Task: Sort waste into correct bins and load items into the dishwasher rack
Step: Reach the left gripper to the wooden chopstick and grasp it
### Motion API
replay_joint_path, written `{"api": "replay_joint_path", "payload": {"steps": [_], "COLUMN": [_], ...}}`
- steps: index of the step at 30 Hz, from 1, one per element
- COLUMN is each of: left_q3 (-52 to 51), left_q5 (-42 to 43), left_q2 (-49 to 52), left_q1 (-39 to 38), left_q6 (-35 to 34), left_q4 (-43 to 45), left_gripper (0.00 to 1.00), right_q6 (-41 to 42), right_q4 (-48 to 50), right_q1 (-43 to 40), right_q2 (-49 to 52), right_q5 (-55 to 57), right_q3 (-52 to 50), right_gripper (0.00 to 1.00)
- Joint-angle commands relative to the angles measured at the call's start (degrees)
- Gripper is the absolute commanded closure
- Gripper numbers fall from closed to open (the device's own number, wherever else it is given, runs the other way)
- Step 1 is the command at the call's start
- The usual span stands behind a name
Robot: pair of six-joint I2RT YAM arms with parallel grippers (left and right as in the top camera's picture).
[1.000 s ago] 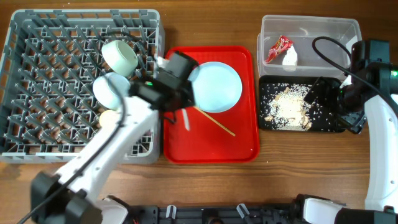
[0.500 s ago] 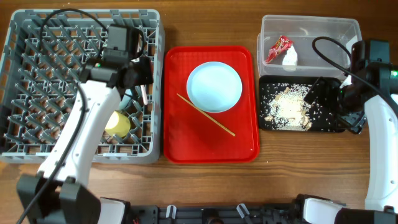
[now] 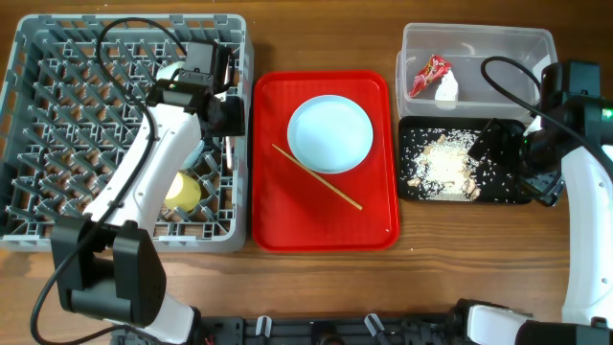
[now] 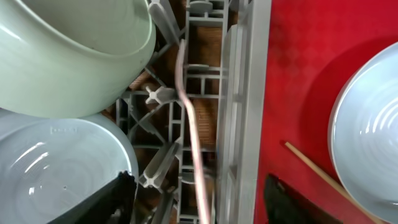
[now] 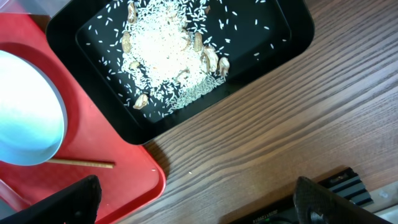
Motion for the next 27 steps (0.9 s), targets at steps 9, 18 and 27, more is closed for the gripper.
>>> {"api": "replay_joint_path", "payload": {"steps": [9, 18, 27], "left_q3": [0.85, 0.52, 0.52], "left_q5": [10.38, 10.8, 4.55], "left_q2": [-0.39, 3.04, 13.05], "left_q1": [-7.43, -23.69, -32.61], "left_q6": [-2.01, -33.83, -39.85], "left_q4": [-0.42, -0.61, -0.2], "left_gripper": [0.24, 0.21, 0.24], "right_q6": [-0.2, -0.24, -0.46], "right_q4": [0.2, 0.33, 0.17], "right_q1": [-0.11, -0.11, -0.11], "right_q2": [-0.61, -0.61, -0.61], "right_q5": [-0.11, -0.09, -0.11], "right_q3": [0.31, 0.31, 0.31], "right_gripper": [0.0, 0.0, 0.0]}}
